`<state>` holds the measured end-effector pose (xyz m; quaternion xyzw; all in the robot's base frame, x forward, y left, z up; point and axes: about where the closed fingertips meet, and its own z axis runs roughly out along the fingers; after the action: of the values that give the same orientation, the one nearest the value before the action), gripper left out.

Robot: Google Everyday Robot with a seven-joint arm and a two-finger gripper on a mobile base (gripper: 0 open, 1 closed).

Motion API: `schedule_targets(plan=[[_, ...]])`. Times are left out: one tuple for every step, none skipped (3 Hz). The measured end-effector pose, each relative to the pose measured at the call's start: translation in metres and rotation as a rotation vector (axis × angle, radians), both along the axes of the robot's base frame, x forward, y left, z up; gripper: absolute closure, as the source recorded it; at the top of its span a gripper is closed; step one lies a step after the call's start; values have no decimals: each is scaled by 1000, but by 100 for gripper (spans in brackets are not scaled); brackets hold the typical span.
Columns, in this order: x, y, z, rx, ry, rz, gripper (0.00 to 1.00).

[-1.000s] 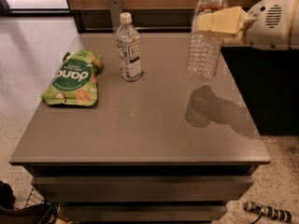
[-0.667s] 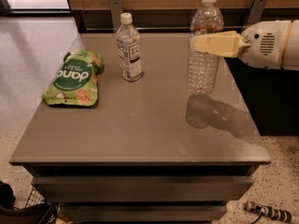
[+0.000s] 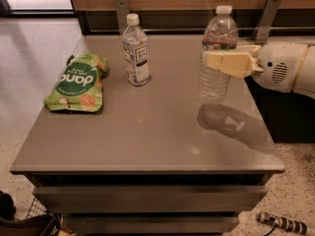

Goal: Place water bottle upright

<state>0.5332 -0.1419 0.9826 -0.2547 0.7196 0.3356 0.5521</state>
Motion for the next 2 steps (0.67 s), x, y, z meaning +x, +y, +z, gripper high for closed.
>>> schedule_targets(plan=[[-2, 4, -9, -32, -94, 51, 100], [-6, 11, -14, -26, -104, 62, 100]])
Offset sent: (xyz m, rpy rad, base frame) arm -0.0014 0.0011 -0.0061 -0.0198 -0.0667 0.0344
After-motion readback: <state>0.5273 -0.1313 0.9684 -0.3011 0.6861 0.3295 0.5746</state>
